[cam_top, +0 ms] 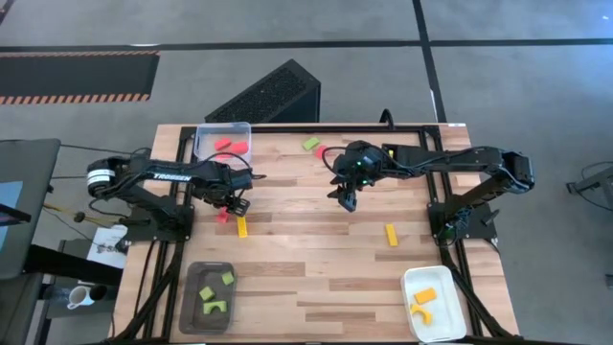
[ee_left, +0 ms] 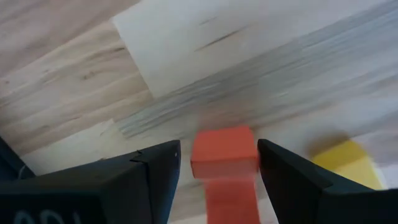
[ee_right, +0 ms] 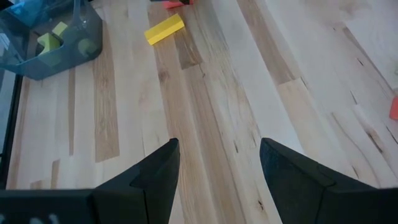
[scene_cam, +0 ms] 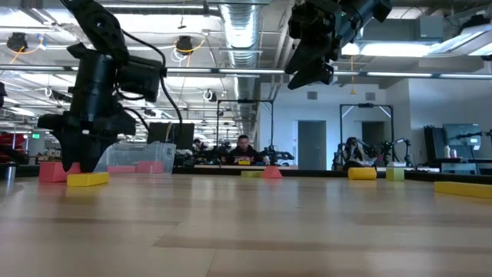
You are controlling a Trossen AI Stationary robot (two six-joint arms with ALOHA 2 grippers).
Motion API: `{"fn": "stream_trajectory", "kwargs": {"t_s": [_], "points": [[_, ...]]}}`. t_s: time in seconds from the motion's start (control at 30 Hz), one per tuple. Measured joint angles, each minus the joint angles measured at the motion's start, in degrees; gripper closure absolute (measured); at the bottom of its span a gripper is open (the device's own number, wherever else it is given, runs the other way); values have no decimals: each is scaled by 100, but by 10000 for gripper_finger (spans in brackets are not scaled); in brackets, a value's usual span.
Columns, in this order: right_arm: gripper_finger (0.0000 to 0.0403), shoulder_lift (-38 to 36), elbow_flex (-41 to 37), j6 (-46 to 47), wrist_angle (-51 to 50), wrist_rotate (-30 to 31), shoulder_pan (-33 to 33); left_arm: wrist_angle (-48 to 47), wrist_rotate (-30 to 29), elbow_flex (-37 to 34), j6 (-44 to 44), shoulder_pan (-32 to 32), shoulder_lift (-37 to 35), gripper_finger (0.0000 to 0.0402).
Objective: Sort & place blocks by color
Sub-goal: Put the orange block into the transparent white bin
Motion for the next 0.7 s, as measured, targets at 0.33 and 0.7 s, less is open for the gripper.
{"fn": "stream_trajectory", "kwargs": {"t_s": [0.33, 0.7], "points": [[159, 0, 2, 42, -52, 0, 0, 61, 42, 22, 313, -13, 262, 217], [159, 0, 2, 44, -39, 0, 0, 14, -22, 188, 511, -17, 248, 305]]}}
